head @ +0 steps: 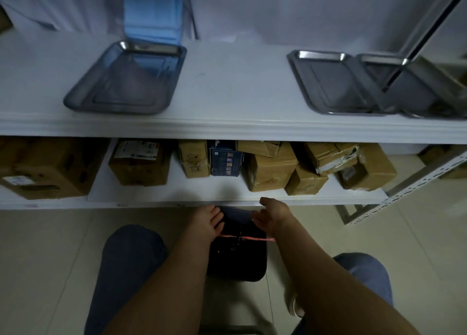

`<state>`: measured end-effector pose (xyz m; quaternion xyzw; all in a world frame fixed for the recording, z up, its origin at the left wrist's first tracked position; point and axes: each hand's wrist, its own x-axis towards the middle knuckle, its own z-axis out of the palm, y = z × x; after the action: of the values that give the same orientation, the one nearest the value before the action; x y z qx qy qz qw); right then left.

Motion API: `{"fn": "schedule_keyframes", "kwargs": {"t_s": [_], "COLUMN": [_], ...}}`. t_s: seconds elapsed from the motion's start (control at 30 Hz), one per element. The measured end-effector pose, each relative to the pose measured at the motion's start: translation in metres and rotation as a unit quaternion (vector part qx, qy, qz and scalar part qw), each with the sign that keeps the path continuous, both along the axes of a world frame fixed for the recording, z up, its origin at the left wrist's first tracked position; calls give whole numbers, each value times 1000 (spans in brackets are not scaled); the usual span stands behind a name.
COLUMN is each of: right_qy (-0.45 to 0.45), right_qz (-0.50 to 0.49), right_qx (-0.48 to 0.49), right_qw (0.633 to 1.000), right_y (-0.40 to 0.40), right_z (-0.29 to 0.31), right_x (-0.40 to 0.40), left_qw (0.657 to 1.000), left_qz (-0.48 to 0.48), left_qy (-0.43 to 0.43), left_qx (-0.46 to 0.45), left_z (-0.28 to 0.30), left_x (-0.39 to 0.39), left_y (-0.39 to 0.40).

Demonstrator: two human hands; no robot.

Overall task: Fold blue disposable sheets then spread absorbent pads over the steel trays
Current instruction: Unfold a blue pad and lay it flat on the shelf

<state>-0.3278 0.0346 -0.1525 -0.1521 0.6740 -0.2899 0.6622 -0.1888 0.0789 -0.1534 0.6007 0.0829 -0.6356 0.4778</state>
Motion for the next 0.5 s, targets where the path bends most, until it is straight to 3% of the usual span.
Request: {"fn": "schedule_keyframes", "kwargs": {"t_s": [0.17, 0.5], "right_qy": [-26, -51], "right_qz": [21, 68], "right_qx": [-54, -144], "right_qw": [998, 986], "right_y": [-3, -11], "right_z": [36, 129], "right_x": [7, 28], "left_qw": [999, 993], "left_qz": [29, 17], "left_qy": [31, -29], "left_qx": [-34, -116], "left_z": [39, 108], "left_x": [6, 15], "left_y": [-2, -16]}}
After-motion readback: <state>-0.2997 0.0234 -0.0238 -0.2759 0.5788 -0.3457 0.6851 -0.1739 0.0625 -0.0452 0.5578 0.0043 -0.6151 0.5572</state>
